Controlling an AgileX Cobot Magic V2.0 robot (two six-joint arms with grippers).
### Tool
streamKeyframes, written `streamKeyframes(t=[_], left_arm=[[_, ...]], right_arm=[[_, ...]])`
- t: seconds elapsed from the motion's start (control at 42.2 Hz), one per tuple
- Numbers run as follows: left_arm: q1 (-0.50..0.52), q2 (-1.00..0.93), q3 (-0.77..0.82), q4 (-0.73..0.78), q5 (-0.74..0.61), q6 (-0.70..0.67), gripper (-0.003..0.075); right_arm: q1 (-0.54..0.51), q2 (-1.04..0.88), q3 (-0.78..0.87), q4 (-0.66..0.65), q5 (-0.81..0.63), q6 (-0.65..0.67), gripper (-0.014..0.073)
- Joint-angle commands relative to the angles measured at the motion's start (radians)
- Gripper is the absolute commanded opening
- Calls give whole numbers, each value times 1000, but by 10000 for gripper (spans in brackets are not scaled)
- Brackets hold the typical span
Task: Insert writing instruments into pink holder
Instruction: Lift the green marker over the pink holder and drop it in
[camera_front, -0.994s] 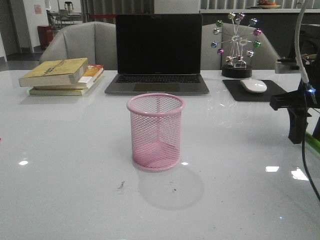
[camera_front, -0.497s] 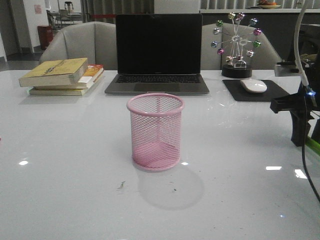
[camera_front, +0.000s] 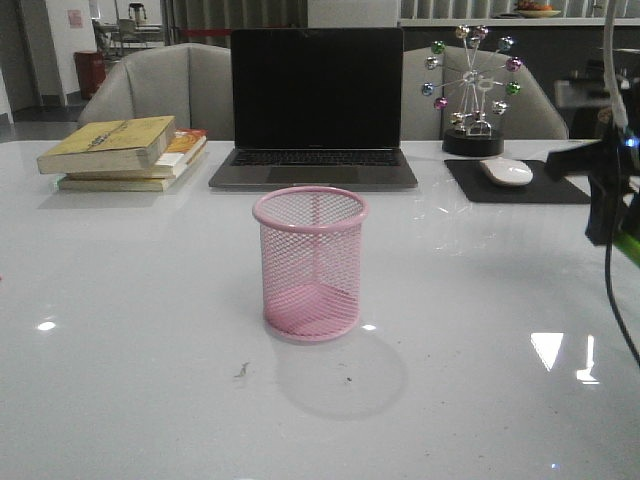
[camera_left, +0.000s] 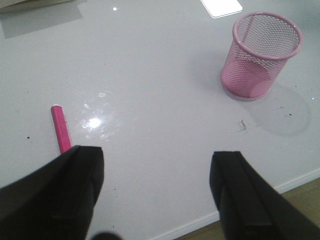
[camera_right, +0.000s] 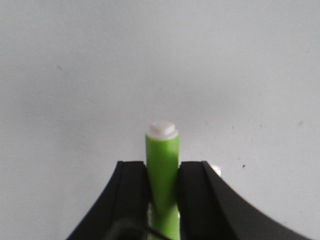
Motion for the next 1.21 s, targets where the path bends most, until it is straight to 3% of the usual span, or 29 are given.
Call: streamKeyframes(t=[0.0,0.142,0.284,0.473,0.592,0.734,1.112,1.183], left_arm=[[-6,4,-28,-8,-71,0,508],[-6,4,-28,-8,-71,0,508],[-6,4,-28,-8,-71,0,508],[-6,4,-28,-10,-71,0,508],[-6,4,-28,-10,-71,0,508],[-6,4,-28,-10,-71,0,508],[-6,4,-28,-10,-71,0,508],[-6,4,-28,-10,-71,0,508]], right_arm=[[56,-173,-7,22,-110,-7,162],[189,-322,81,81,-312,-7,162],[368,-428,234,159,-665,-7,162],[564,-433,380,154,-1092,-7,162],[617,-390,426,107,-1280,-7,163],[618,-307,430,13,-1360,-7,163],[602,-119,430,7,-1421,-8,169],[602,-102,430,7,-1421,-8,212]])
